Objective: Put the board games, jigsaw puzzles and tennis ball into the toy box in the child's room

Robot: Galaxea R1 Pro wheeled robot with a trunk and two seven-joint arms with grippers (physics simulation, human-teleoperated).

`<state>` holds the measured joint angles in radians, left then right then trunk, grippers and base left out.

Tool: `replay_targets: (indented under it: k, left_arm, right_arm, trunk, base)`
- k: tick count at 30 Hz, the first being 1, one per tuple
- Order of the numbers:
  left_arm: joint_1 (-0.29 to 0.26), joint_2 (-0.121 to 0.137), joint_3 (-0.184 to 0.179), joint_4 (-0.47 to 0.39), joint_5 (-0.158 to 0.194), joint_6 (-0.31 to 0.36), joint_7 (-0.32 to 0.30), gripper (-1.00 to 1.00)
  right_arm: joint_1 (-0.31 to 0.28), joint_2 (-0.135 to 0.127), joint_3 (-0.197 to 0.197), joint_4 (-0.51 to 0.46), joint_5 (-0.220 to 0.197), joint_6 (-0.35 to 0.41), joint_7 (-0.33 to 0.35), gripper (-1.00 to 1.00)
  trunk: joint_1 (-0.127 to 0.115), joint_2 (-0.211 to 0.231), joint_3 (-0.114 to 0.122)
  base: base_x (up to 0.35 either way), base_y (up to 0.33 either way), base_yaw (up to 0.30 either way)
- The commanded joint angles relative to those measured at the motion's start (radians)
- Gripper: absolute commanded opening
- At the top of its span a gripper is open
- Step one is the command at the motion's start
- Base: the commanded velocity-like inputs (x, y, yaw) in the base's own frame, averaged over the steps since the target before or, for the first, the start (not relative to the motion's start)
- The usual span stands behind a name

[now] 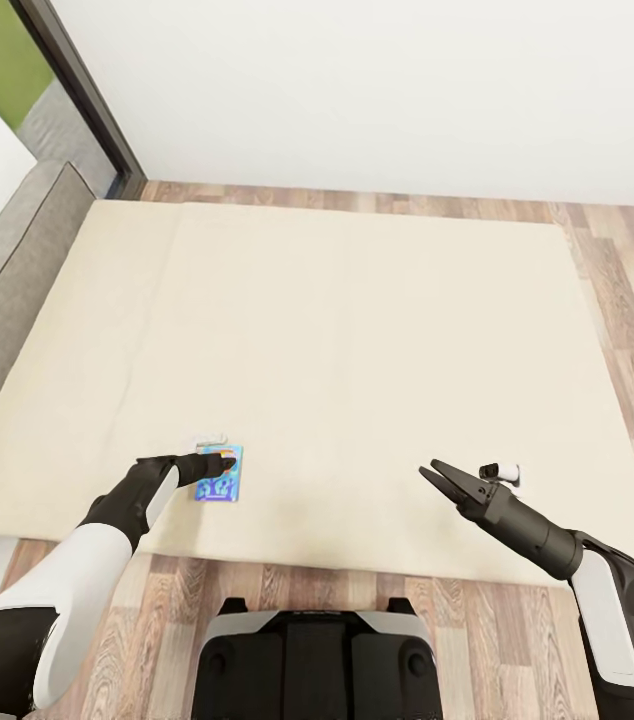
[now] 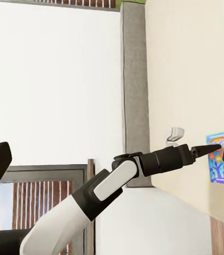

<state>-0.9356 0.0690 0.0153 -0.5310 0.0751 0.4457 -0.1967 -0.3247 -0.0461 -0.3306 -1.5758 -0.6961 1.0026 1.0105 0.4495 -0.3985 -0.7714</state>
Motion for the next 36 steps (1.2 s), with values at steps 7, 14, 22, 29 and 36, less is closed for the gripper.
replay_targets:
  k: [7, 14, 22, 29, 36]
  left_arm:
    - [0.0, 0.0, 0.002, -0.001, 0.008, 0.007, -0.001, 1.0]
    - [0.0, 0.001, 0.002, -0.001, 0.009, 0.007, -0.001, 1.0]
    - [0.0, 0.001, 0.002, -0.001, 0.008, 0.007, -0.001, 1.0]
    - [0.0, 0.002, 0.002, -0.001, 0.008, 0.007, -0.001, 1.0]
    - [0.0, 0.002, 0.002, -0.001, 0.008, 0.007, -0.001, 1.0]
  right_arm:
    - [0.0, 0.0, -0.001, 0.0, 0.002, 0.004, 0.004, 1.0]
    - [0.0, 0.0, -0.001, 0.0, 0.002, 0.004, 0.004, 1.0]
    - [0.0, 0.0, -0.002, -0.001, 0.002, 0.004, 0.004, 1.0]
    - [0.0, 0.0, -0.002, -0.001, 0.002, 0.004, 0.002, 1.0]
    - [0.0, 0.0, -0.002, -0.001, 0.003, 0.004, 0.003, 1.0]
  trunk:
    - [0.0, -0.002, -0.01]
    - [0.0, -0.002, -0.017]
    - [0.0, -0.002, -0.018]
    - [0.0, -0.002, -0.018]
    - [0.0, -0.002, -0.018]
  base:
    - [0.0, 0.0, 0.0]
    - [0.0, 0.0, 0.0]
    - [0.0, 0.0, 0.0]
    - [0.0, 0.0, 0.0]
    - [0.0, 0.0, 0.0]
